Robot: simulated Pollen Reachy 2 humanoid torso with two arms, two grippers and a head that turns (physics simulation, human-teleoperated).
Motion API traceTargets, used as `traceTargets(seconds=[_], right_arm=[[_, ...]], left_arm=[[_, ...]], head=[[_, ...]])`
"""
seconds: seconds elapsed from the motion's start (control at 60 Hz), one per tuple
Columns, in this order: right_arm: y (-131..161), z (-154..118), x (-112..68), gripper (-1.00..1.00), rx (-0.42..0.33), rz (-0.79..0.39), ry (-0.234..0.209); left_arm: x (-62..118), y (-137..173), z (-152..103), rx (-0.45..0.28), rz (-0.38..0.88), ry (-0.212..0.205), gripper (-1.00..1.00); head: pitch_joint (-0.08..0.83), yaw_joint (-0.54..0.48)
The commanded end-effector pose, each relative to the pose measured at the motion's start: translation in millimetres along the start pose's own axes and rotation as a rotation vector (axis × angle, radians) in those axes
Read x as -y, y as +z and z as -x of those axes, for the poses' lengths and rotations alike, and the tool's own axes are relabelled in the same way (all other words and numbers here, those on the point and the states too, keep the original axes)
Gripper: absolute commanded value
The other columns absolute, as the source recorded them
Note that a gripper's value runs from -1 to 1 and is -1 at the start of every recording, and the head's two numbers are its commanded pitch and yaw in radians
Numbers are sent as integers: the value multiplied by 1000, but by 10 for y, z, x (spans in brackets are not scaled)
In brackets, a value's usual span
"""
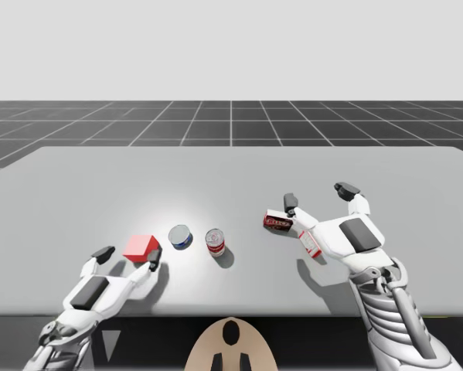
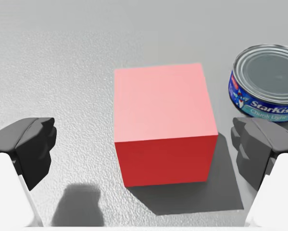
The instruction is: Find the red cube and pick it up.
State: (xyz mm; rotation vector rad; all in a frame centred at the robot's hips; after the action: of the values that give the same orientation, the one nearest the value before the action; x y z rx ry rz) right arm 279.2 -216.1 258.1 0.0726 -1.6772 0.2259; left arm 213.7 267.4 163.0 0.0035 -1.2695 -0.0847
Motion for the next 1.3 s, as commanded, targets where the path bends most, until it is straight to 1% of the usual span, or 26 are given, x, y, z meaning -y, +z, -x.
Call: traceTargets(seconds=[0.017, 0.2, 0.283, 0.3, 0.317, 0.333, 0.35, 0.367, 0.383, 0.467, 0.517, 0.6, 0.683, 0.7, 0.75, 0.767, 0.817, 0.9, 1.017, 1.05, 1.133, 1.3], right_arm=[[-2, -1, 4, -1000, 2, 4, 3], [-8, 3, 9, -1000, 3, 6, 6], [-10, 2, 11, -1000, 4, 7, 7], [-10, 3, 12, -1000, 4, 7, 7], [-11, 3, 13, -1000, 4, 7, 6], [-11, 2, 13, -1000, 4, 7, 7], [-10, 1, 15, -1000, 5, 7, 6], [-10, 1, 15, -1000, 5, 7, 6], [-10, 1, 16, -1000, 5, 8, 6], [-8, 1, 17, -1000, 5, 9, 6], [-10, 3, 19, -1000, 4, 11, 6], [-10, 2, 20, -1000, 5, 14, 8], [-16, 2, 24, -1000, 4, 15, 7], [-17, 0, 25, -1000, -2, 15, 0], [-17, 0, 28, -1000, -1, 16, 1], [-17, 1, 31, -1000, -1, 17, 0], [-14, -1, 40, -1000, 0, 16, -4], [-4, -10, 64, -1000, 10, 7, -15], [4, -20, 109, -1000, 24, 3, -17], [-3, -21, 132, -1000, 28, 6, -19], [-7, -22, 151, -1000, 31, 6, -19], [-4, -29, 159, -1000, 32, 9, -14]], left_arm=[[105, -174, 151, -10, -10, 72, -1000], [123, -325, 180, -17, -18, 83, -1000], [140, -361, 188, -15, -16, 80, -1000], [143, -363, 191, -15, -17, 80, -942], [146, -363, 193, -15, -19, 78, -825], [151, -363, 197, -16, -17, 80, -188], [156, -356, 203, -17, -15, 76, 777], [156, -351, 207, -17, -14, 74, 893], [158, -346, 210, -17, -14, 74, 965], [161, -315, 217, -16, -10, 70, 1000], [165, -293, 212, -11, -11, 62, 1000], [159, -282, 215, 7, -32, 26, 1000], [154, -286, 219, 5, -32, 28, 1000], [153, -288, 221, 5, -32, 25, 1000], [152, -286, 219, 5, -31, 23, 1000], [152, -285, 218, 4, -31, 20, 1000], [155, -279, 210, 4, -29, 13, 1000], [156, -258, 152, 13, -28, -1, 1000], [128, -200, -58, 55, -29, -27, 1000], [118, -179, -138, 67, -26, -46, 1000], [95, -135, -294, 97, -28, -67, 1000], [42, 25, -787, 204, -48, -129, 1000]], head=[[745, 426], [740, 421], [735, 419], [733, 418], [731, 418], [729, 417], [726, 416], [725, 415], [722, 415], [705, 414], [677, 415], [597, 420], [499, 422], [463, 422], [433, 422], [403, 421], [367, 422], [334, 423], [312, 423], [307, 421], [299, 420], [286, 419]])
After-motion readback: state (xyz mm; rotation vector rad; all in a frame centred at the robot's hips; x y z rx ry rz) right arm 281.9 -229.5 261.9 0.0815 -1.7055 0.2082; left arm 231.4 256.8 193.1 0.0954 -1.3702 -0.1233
